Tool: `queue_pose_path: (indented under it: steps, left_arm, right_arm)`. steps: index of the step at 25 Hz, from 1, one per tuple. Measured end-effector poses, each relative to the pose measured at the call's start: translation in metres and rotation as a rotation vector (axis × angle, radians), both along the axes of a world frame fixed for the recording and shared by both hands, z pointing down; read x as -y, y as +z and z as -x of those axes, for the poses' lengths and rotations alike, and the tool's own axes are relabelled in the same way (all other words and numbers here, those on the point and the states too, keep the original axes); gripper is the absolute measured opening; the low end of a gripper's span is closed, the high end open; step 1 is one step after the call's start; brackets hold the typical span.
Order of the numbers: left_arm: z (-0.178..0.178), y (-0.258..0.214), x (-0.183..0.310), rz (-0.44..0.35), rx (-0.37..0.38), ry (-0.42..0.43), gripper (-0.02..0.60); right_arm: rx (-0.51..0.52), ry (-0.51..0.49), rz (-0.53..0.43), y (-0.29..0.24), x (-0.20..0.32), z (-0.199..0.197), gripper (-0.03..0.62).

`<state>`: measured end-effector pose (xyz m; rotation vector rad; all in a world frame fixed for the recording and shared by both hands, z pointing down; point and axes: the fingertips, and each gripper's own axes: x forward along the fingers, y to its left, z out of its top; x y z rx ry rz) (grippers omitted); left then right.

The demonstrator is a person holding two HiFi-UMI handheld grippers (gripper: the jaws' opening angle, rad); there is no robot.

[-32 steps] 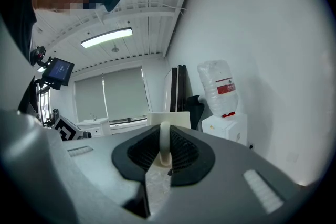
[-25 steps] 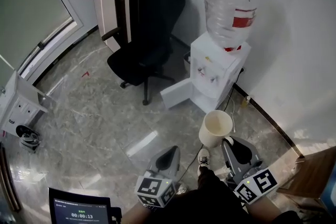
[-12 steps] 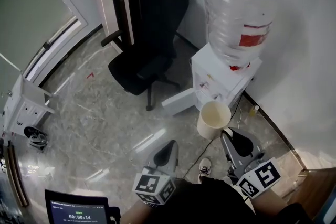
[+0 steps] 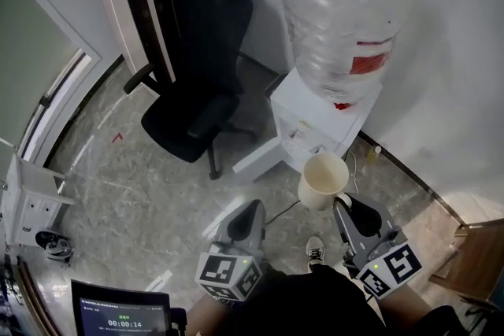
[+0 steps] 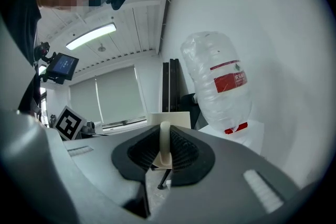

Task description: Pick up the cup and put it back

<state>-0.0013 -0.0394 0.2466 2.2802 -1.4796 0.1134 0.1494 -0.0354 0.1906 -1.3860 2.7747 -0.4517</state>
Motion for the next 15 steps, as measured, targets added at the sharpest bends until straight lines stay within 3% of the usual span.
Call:
queue_pose_path:
  steps: [9,15]
  left_arm:
    - [0.084,0.009,0.044,0.02,-0.027,0.319,0.003]
    - [0.118,0.018,0.067,0.031,-0.053,0.393,0.003]
  right_arm:
    - [-0.017,0.352,0.027,0.004,0.012,0.081,0.048]
    - [-0.056,0.441,0.049,0.012,0.002,0.122,0.048]
